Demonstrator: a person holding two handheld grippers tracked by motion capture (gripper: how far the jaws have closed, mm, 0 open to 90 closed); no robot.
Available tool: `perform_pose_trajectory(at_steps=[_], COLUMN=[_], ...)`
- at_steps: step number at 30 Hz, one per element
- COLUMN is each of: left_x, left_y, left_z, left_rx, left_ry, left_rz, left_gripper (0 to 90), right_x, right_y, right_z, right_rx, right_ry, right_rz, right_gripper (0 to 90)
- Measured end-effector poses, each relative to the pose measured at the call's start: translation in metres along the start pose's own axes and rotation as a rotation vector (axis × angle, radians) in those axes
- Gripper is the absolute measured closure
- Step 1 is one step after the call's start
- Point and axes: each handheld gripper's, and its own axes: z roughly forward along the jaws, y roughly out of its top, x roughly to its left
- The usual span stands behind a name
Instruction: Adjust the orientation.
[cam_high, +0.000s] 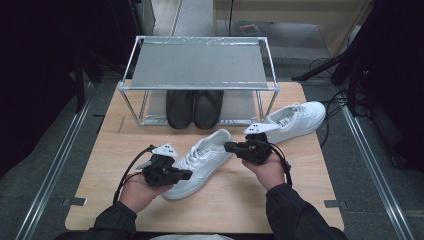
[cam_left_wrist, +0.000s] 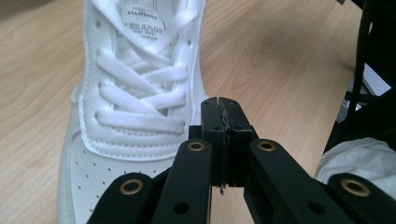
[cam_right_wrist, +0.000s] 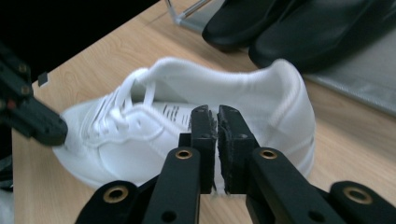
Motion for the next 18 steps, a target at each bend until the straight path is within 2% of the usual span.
perform_pose_trajectory(at_steps=[3, 5, 9, 10, 12, 18], left_x=[-0.002, -0.002, -0.003, -0.002, 0.001, 0.003], left_y=[-0.005, -0.009, -0.014, -0.014, -0.014, -0.014], left_z=[0.002, 0.004, 0.014, 0.016, 0.018, 0.019], left_rx=[-0.015, -0.021, 0.006, 0.011, -0.004, -0.014], left_ry=[0.019, 0.017, 0.032, 0.047, 0.028, 0.034], left_rz=[0.007, -0.004, -0.003, -0.003, -0.037, -0.018], left_gripper=[90.0, 89.9, 89.8, 89.5, 89.3, 89.8], right_x=[-0.001, -0.001, -0.001, 0.0, 0.0, -0.001], right_y=[0.005, 0.006, 0.007, 0.007, 0.008, 0.007], right_z=[0.009, 0.017, 0.03, 0.032, 0.034, 0.034], right_rx=[0.002, 0.029, 0.078, 0.082, 0.089, 0.099], right_ry=[0.014, 0.017, 0.026, 0.022, 0.014, 0.022], right_rz=[0.0, 0.001, -0.014, -0.021, -0.037, -0.042], right_gripper=[90.0, 90.0, 90.0, 90.0, 89.6, 90.0])
